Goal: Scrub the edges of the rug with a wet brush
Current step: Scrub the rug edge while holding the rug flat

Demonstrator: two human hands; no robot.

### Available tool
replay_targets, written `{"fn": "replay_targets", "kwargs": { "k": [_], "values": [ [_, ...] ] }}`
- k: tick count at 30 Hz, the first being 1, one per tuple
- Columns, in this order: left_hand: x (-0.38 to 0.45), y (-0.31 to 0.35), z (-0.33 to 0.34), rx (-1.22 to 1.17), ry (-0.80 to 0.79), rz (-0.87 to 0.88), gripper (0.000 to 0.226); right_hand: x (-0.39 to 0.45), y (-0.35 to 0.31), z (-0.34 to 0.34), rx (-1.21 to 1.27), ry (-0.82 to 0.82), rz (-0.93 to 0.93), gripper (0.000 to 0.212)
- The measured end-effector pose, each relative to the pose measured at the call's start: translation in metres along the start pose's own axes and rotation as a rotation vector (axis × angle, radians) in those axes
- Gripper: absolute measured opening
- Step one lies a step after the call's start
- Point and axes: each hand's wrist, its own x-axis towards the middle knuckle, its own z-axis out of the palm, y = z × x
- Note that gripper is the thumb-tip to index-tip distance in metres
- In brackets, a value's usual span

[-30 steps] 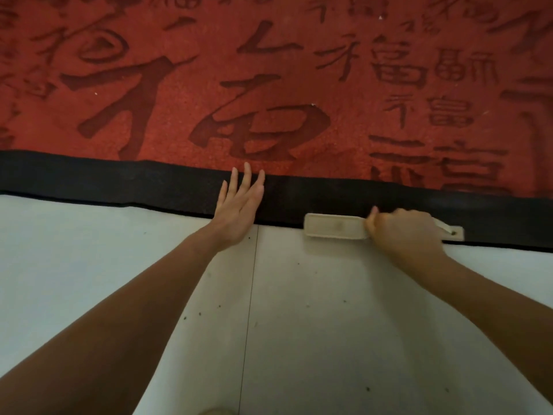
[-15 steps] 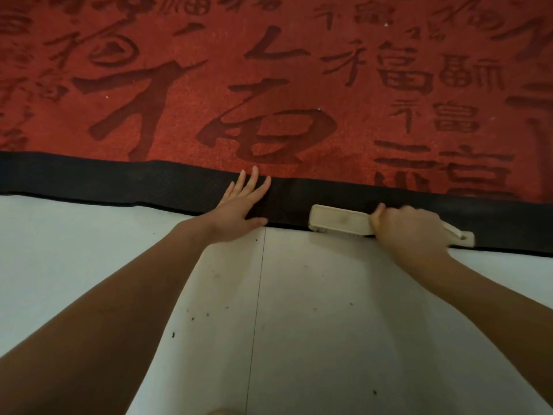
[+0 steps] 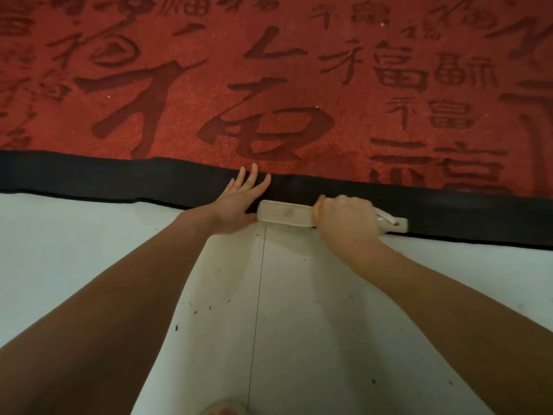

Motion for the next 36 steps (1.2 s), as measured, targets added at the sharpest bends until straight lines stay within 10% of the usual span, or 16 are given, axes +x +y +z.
{"fn": "replay_targets", "kwargs": {
  "k": [21,29,36],
  "values": [
    [0.002,0.006,-0.006,0.069,-0.061,-0.034,0.084,-0.023,0.052,0.014,-0.100,-0.004,0.140,0.036],
    [0.001,0.019,-0.012,0.164,-0.075,-0.140,0.083,-0.020,0.109,-0.017,-0.334,-0.019,-0.122,0.035],
    [0.020,0.073,-0.020,-0.111,0.242,-0.013,0.052,-0.032,0.103,-0.013,-0.171,-0.036,-0.018,0.038]
  ]
}}
